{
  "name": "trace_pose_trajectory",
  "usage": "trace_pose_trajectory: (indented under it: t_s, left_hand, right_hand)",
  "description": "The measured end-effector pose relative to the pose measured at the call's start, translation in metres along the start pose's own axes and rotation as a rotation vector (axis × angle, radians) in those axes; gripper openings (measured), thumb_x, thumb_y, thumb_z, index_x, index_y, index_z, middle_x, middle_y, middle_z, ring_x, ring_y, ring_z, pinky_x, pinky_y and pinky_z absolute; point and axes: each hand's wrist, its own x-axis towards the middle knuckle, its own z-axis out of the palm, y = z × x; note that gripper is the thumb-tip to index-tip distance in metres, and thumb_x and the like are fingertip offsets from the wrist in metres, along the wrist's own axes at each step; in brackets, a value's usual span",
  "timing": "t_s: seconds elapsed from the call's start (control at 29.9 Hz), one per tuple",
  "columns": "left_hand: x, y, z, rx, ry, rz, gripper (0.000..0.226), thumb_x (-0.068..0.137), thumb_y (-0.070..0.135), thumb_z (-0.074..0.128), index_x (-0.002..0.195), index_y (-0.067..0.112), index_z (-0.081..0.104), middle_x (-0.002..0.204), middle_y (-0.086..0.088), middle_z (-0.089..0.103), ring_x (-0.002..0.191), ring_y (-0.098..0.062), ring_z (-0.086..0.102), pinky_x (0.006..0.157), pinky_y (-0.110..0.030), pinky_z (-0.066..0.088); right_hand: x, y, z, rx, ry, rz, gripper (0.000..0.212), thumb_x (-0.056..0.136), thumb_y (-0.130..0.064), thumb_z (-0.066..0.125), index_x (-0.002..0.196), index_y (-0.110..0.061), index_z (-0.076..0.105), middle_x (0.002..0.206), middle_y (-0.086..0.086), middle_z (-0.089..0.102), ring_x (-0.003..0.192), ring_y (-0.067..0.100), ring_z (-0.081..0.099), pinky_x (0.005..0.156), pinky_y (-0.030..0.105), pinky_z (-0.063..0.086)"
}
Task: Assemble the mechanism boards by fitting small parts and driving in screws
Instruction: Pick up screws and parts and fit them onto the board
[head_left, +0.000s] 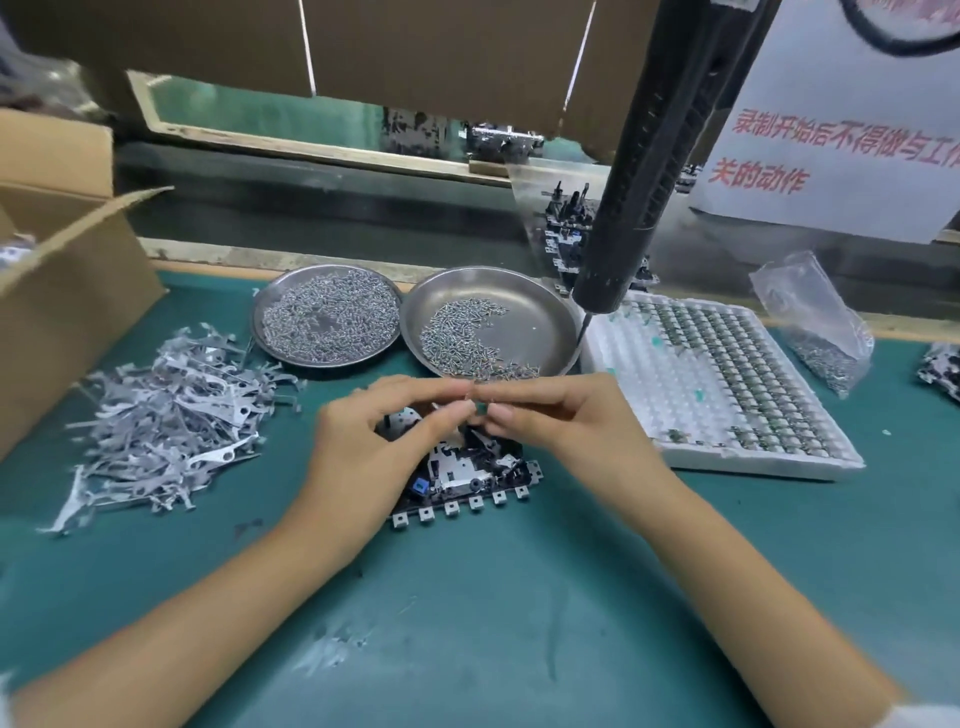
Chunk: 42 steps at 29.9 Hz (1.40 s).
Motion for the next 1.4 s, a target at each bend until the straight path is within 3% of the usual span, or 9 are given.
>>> trace_pose_trajectory:
  t_s: [0.1,0.23,0.43,0.53,0.8,0.94,1.1,1.27,1.4]
  left_hand:
    - [0.000,0.000,0.000,0.022,-0.014,0.020,0.019,0.076,0.029,0.071,0.095,0.032,0.074,0.091,0.016,0.072,0.090,-0.002,0.066,0.079,-0.010,0.045]
    - [-0.001,0.000,0.001,-0.008,-0.023,0.012,0.020,0.076,0.027,0.071,0.094,0.037,0.071,0.085,0.015,0.072,0.077,0.000,0.067,0.071,-0.009,0.047]
    - [-0.002,-0.001,0.000,0.036,-0.032,0.030,0.015,0.076,0.033,0.071,0.091,0.038,0.071,0.087,0.016,0.072,0.086,-0.007,0.067,0.080,-0.029,0.052]
    - [-0.002,0.000,0.000,0.037,-0.038,0.022,0.016,0.075,0.032,0.071,0.091,0.035,0.072,0.086,0.015,0.072,0.087,-0.008,0.067,0.082,-0.033,0.051]
    - [-0.002,0.000,0.001,0.029,-0.064,0.030,0.014,0.074,0.032,0.071,0.088,0.032,0.073,0.085,0.018,0.071,0.083,-0.002,0.063,0.075,-0.014,0.043]
    - [0.000,0.000,0.001,0.052,-0.045,0.086,0.017,0.074,0.028,0.072,0.091,0.031,0.071,0.089,0.015,0.066,0.085,-0.001,0.060,0.074,-0.008,0.040]
    - [-0.001,0.000,-0.002,0.074,-0.039,0.083,0.026,0.072,0.032,0.072,0.096,0.040,0.063,0.089,0.010,0.064,0.085,-0.001,0.058,0.080,-0.014,0.043]
    - [0.001,0.003,-0.006,0.149,-0.100,0.087,0.030,0.070,0.035,0.072,0.098,0.038,0.062,0.088,0.011,0.063,0.085,-0.005,0.057,0.082,-0.017,0.043]
    - [0.000,0.005,-0.013,0.111,-0.138,0.070,0.025,0.075,0.034,0.068,0.099,0.035,0.065,0.087,0.012,0.065,0.083,-0.001,0.057,0.078,-0.013,0.044]
  right_hand:
    - [-0.002,0.003,0.000,-0.016,0.017,-0.013,0.027,0.079,0.003,0.069,0.100,-0.014,0.072,0.089,0.005,0.075,0.085,0.016,0.071,0.080,0.023,0.055]
    - [-0.002,0.006,0.001,-0.048,0.086,-0.021,0.023,0.072,-0.004,0.077,0.093,-0.013,0.075,0.087,0.002,0.075,0.085,0.014,0.071,0.078,0.020,0.054]
    - [-0.004,0.006,0.000,-0.040,0.064,-0.035,0.024,0.079,-0.003,0.072,0.103,-0.002,0.072,0.093,0.004,0.075,0.090,0.014,0.070,0.083,0.021,0.054]
    - [-0.004,0.006,0.002,-0.026,0.071,-0.033,0.024,0.080,-0.004,0.071,0.103,-0.002,0.072,0.093,0.004,0.074,0.090,0.014,0.070,0.082,0.020,0.053]
    - [-0.006,0.005,0.004,0.002,0.069,-0.056,0.022,0.079,-0.003,0.071,0.099,-0.012,0.072,0.094,0.002,0.074,0.088,0.013,0.071,0.080,0.022,0.055]
    - [-0.007,0.005,0.004,-0.112,0.047,-0.113,0.022,0.082,-0.006,0.070,0.101,-0.016,0.072,0.098,-0.002,0.074,0.093,0.011,0.069,0.083,0.024,0.054]
    - [-0.009,0.007,0.004,-0.209,0.061,-0.154,0.019,0.082,-0.008,0.071,0.099,-0.016,0.074,0.090,-0.002,0.075,0.088,0.010,0.069,0.078,0.020,0.053]
    - [-0.011,0.008,0.005,-0.314,0.063,-0.224,0.021,0.081,-0.005,0.072,0.099,-0.017,0.073,0.085,-0.006,0.073,0.081,0.006,0.063,0.072,0.027,0.051]
    - [-0.015,0.013,0.002,-0.476,0.021,-0.300,0.022,0.081,-0.007,0.073,0.098,-0.021,0.074,0.088,-0.010,0.072,0.086,0.008,0.058,0.081,0.025,0.046]
